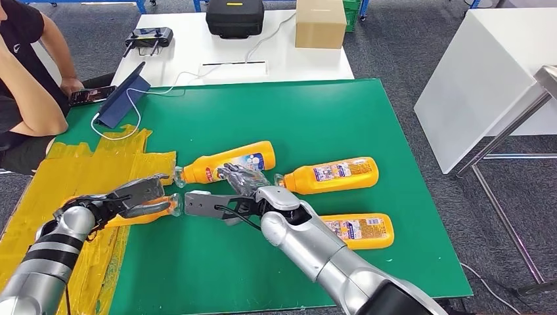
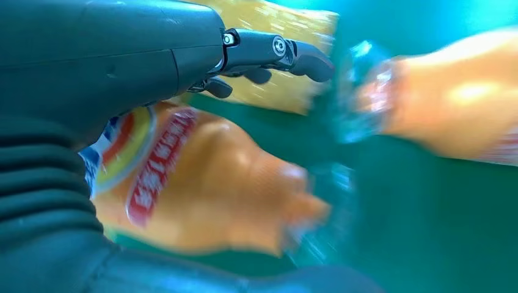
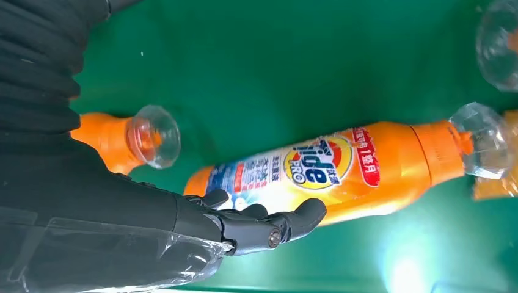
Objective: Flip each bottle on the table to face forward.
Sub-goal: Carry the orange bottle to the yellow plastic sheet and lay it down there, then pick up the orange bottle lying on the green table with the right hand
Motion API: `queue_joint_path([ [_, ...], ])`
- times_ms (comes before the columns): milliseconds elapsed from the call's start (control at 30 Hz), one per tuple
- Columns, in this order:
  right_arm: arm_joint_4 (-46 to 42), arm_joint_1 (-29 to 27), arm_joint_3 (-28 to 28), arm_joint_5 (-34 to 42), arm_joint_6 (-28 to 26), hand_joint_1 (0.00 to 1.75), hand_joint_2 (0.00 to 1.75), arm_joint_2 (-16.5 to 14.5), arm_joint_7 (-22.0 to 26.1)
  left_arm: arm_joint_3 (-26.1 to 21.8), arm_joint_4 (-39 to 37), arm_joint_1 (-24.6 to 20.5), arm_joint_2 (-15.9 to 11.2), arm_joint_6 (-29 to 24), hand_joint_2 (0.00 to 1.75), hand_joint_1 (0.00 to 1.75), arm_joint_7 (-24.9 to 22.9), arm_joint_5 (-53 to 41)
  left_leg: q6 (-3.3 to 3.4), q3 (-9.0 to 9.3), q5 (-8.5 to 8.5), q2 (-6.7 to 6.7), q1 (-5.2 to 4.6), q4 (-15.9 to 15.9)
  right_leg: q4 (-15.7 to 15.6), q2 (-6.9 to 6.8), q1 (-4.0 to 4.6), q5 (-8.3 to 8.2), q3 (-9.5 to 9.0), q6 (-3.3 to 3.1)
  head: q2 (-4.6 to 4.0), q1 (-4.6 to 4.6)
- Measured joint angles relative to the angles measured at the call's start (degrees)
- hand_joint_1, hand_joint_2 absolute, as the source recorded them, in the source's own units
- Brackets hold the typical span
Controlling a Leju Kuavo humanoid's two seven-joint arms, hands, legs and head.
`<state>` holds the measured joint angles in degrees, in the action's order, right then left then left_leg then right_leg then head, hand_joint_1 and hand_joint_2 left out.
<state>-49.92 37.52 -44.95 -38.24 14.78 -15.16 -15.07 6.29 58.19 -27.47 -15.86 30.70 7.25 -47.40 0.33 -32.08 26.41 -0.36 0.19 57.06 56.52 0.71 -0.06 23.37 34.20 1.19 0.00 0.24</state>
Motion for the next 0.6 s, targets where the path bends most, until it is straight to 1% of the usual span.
queue_joint_path([
  [100, 2.0, 0.4, -0.4, 0.1, 0.0, 0.00, 1.75, 0.2, 1.1, 0.5, 1.2, -0.1, -3.4, 7.6, 0.00, 0.00, 3.7, 14.4, 0.00, -0.01, 0.00, 0.08, 0.02, 0.0, 0.0, 0.04, 0.01, 0.00, 0.04, 0.00, 0.00, -0.01],
  [167, 3.1, 0.8, -0.8, 0.1, -0.1, 0.00, 1.75, 0.4, 2.0, 0.5, 1.5, -0.2, -5.7, 12.7, 0.00, 0.00, 7.0, 24.1, 0.00, -0.01, 0.00, 0.11, 0.03, 0.0, 0.0, 0.05, 0.02, 0.00, 0.05, 0.00, 0.01, -0.01],
  [233, 4.0, 1.3, -1.1, -0.1, -0.3, 0.00, 1.75, 0.5, 2.8, 0.0, 1.4, -0.1, -7.5, 18.6, 0.00, 0.00, 12.2, 34.6, -0.01, -0.02, 0.00, 0.10, 0.04, 0.0, 0.0, 0.05, 0.02, 0.00, 0.05, 0.00, 0.01, -0.01],
  [300, 4.6, 1.8, -1.5, -0.7, -1.0, 0.00, 1.75, 0.7, 3.4, -1.3, 1.2, 0.4, -8.8, 22.4, 0.00, 0.00, 17.6, 42.7, -0.01, -0.02, 0.00, 0.10, 0.04, 0.0, 0.0, 0.05, 0.02, 0.00, 0.05, 0.00, 0.00, -0.02],
  [333, 4.9, 2.0, -1.6, -1.2, -1.6, 0.00, 1.75, 0.8, 3.5, -2.1, 1.1, 0.8, -9.2, 23.1, 0.00, 0.00, 19.6, 45.2, -0.01, -0.01, 0.00, 0.09, 0.04, 0.0, 0.0, 0.05, 0.02, 0.00, 0.05, -0.01, 0.00, -0.02],
  [400, 5.0, 2.2, -1.8, -2.1, -3.7, 0.00, 1.75, 1.0, 3.9, -3.7, 1.0, 2.4, -9.5, 23.4, 0.00, 0.00, 21.5, 47.6, -0.01, -0.01, 0.00, 0.07, 0.04, 0.0, 0.0, 0.04, 0.01, 0.01, 0.05, -0.01, 0.00, -0.02],
  [500, 2.2, 1.4, -1.5, -4.2, -8.0, 0.00, 1.75, 2.1, 4.9, -6.4, 2.3, 6.7, -9.6, 22.9, 0.00, 0.00, 21.7, 49.4, -0.01, 0.00, 0.01, 0.14, 0.03, 0.0, 0.0, 0.10, 0.00, 0.01, 0.06, -0.01, 0.00, 0.00],
  [600, -3.5, -0.2, -0.8, -5.8, -9.0, 0.00, 1.75, 3.7, 4.6, -9.4, 4.5, 11.1, -9.6, 22.8, 0.00, 0.00, 21.5, 50.4, -0.02, -0.02, 0.02, 0.15, 0.02, 0.0, 0.0, 0.17, 0.00, 0.01, 0.11, -0.01, 0.00, 0.01],
])
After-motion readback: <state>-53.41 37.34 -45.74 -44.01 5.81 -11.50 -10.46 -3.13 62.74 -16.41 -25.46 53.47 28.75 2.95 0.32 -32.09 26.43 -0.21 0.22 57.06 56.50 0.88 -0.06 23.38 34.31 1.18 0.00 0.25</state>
